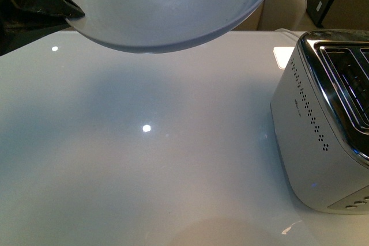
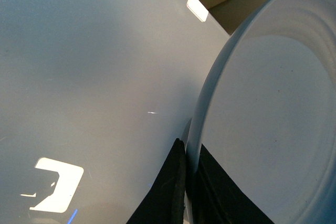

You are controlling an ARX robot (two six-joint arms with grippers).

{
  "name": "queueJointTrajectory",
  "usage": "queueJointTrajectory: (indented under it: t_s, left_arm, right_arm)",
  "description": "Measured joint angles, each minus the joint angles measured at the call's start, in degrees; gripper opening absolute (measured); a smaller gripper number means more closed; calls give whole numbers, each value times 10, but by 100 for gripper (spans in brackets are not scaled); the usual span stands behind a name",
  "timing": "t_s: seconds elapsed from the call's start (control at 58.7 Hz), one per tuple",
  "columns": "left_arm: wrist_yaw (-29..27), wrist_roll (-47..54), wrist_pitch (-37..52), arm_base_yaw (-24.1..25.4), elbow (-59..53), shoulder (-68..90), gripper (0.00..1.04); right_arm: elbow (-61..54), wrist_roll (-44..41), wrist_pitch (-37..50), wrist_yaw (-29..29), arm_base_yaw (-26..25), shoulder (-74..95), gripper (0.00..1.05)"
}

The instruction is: Left arm holds plate, right arm toasts bread

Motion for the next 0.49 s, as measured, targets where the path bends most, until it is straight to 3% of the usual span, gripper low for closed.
queueJointTrajectory:
  t_s: [0.17,0.494]
  left_arm:
    - [0,0,0,0,0,0,3]
    - [0,0,0,0,0,0,3]
  right_arm:
    - [-50,-48,16,44,10,15,3]
    - [-84,-51,32,83,37,33,3]
